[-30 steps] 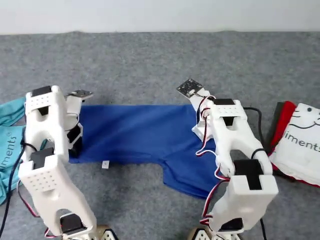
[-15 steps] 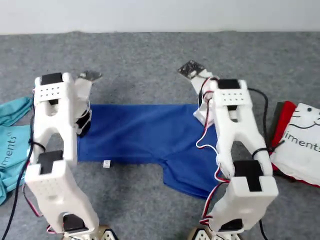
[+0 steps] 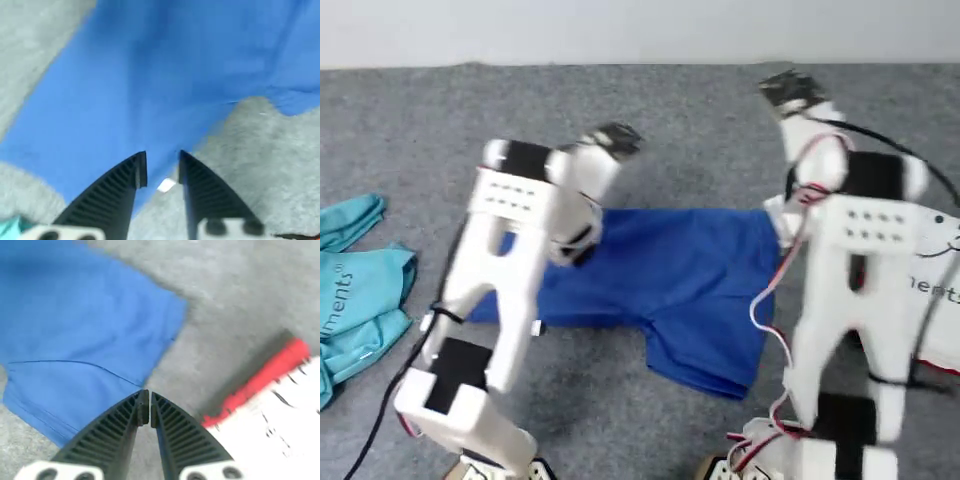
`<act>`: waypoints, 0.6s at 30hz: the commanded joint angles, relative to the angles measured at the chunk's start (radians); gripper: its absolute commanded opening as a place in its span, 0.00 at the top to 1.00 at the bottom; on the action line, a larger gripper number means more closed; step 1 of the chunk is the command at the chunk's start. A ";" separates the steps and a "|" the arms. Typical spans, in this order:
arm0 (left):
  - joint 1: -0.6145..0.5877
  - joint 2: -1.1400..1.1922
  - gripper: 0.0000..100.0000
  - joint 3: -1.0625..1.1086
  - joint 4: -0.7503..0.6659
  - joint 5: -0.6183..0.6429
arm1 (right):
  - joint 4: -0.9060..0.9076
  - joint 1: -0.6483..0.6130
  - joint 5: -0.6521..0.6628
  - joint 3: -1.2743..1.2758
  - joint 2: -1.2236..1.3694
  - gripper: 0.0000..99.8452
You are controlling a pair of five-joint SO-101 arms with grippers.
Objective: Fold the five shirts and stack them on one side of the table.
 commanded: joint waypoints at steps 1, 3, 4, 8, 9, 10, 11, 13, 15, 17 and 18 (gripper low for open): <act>0.124 -0.054 0.85 0.013 -0.054 0.011 | 0.024 0.107 -0.011 -0.048 -0.101 0.99; 0.193 -0.052 0.83 0.024 -0.071 0.006 | 0.031 0.186 -0.009 -0.048 -0.119 0.99; 0.229 -0.052 0.82 0.030 -0.078 0.006 | 0.039 0.232 -0.009 -0.048 -0.122 0.99; 0.359 -0.006 0.78 0.044 -0.097 0.006 | 0.059 0.389 -0.009 -0.046 -0.122 0.99; 0.385 0.018 0.78 0.042 -0.098 0.005 | 0.059 0.420 -0.009 -0.046 -0.122 0.99; 0.408 0.043 0.78 0.042 -0.098 0.005 | 0.059 0.446 -0.009 -0.046 -0.122 0.99; 0.433 0.068 0.78 0.041 -0.098 0.005 | 0.059 0.466 -0.008 -0.046 -0.122 0.99; 0.479 0.104 0.78 0.041 -0.098 0.005 | 0.059 0.492 -0.008 -0.046 -0.122 0.99; 0.526 0.135 0.78 0.041 -0.098 0.003 | 0.059 0.501 -0.008 -0.046 -0.122 0.99; 0.571 0.158 0.78 0.041 -0.098 0.003 | 0.061 0.503 -0.008 -0.046 -0.122 0.99; 0.589 0.167 0.78 0.041 -0.101 0.003 | 0.061 0.503 -0.008 -0.046 -0.122 0.99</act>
